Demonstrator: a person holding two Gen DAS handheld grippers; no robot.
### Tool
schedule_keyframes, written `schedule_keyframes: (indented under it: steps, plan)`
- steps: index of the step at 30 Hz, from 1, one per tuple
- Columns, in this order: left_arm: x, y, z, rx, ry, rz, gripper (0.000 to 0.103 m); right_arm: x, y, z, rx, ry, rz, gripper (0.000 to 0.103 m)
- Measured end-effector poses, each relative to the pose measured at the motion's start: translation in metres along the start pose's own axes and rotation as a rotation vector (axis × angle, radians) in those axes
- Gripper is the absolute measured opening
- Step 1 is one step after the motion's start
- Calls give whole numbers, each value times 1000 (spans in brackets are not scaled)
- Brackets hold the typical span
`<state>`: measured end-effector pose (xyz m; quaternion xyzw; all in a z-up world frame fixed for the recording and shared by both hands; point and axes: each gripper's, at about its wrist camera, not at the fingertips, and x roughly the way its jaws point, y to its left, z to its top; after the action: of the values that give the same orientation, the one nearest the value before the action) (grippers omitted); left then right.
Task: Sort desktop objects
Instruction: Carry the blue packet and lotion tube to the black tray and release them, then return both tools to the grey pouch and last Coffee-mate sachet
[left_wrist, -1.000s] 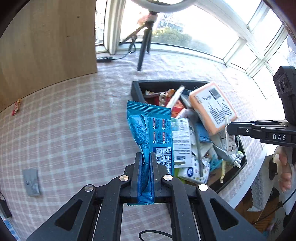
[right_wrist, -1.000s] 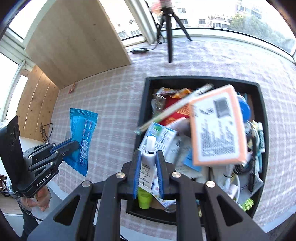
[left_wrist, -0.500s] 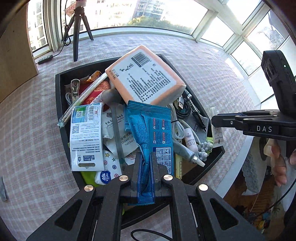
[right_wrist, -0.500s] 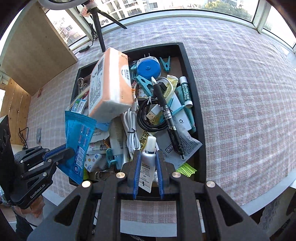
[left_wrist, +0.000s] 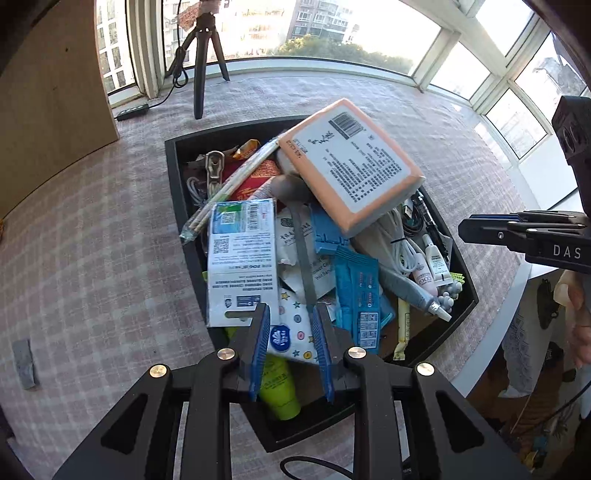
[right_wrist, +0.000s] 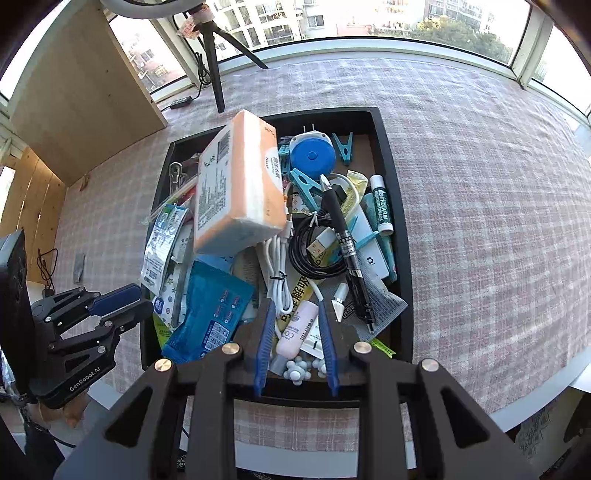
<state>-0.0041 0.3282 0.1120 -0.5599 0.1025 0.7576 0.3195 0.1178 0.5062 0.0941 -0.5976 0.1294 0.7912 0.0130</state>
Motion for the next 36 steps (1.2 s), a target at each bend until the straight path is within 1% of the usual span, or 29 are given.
schedule_keyframes:
  steps: [2, 4, 7, 9, 12, 15, 16, 17, 18, 19, 21, 23, 26, 30, 36]
  plan:
    - [-8, 23, -3, -28, -7, 23, 23, 2, 20, 3, -31, 0, 15, 25]
    - [-18, 50, -7, -63, -14, 42, 23, 6, 45, 5, -65, -1, 26, 28]
    - [-36, 95, -15, -115, -30, 79, 23, 15, 88, 8, -115, 0, 51, 33]
    - [-48, 129, -21, -152, -42, 113, 25, 25, 118, 10, -144, 13, 79, 33]
    - [-64, 182, -35, -216, -53, 152, 29, 38, 166, 17, -188, 21, 99, 33]
    - [-75, 234, -51, -281, -56, 193, 39, 51, 216, 30, -233, 27, 121, 33]
    - [-78, 249, -57, -291, -55, 214, 45, 55, 233, 37, -248, 28, 127, 33]
    - [-79, 263, -62, -302, -55, 244, 48, 60, 251, 44, -265, 30, 133, 34]
    - [-80, 275, -68, -310, -52, 268, 48, 65, 269, 51, -282, 32, 139, 34]
    - [-80, 287, -73, -317, -44, 275, 48, 70, 287, 59, -300, 35, 149, 35]
    - [-77, 309, -82, -345, -21, 268, 49, 81, 321, 74, -324, 38, 160, 37]
    - [-70, 324, -89, -368, -1, 265, 56, 95, 353, 91, -351, 46, 159, 40]
    - [-58, 338, -96, -399, 25, 251, 62, 117, 400, 113, -397, 54, 149, 41]
    - [-39, 345, -95, -410, 55, 259, 64, 148, 451, 141, -418, 92, 174, 46]
    - [-11, 352, -95, -417, 86, 277, 65, 190, 510, 178, -392, 135, 224, 48]
